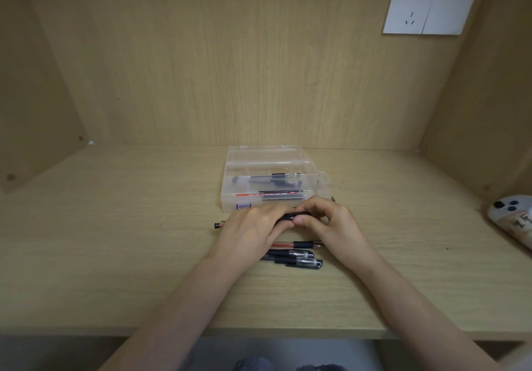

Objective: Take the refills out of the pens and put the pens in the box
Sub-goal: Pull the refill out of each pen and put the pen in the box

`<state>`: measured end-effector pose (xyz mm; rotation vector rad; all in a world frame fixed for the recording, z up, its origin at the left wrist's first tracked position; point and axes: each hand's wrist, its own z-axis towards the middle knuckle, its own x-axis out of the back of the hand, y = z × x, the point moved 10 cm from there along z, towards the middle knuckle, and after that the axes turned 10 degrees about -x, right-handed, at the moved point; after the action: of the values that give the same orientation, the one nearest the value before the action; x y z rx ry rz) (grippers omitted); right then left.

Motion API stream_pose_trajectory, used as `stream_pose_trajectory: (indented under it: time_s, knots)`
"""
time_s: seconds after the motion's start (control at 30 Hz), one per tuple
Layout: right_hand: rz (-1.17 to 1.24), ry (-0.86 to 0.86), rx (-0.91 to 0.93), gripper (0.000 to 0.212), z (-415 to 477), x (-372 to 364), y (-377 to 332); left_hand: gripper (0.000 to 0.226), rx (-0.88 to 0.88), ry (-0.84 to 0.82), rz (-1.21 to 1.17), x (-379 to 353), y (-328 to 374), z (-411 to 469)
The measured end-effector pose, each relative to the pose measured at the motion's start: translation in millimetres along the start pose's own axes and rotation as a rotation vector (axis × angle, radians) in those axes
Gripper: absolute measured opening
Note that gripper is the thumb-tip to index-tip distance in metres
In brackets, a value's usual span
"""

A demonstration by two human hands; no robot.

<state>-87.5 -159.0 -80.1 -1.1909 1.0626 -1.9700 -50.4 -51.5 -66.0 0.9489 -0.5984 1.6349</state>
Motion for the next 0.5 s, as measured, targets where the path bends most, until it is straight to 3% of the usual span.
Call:
stream_pose_trajectory:
  time_s: [0.5]
  knots:
    - [0.014,-0.006,-0.001,0.022,-2.4,0.0,-2.5,0.031,0.033,-0.034,-0.043,2.4,-1.1,-2.5]
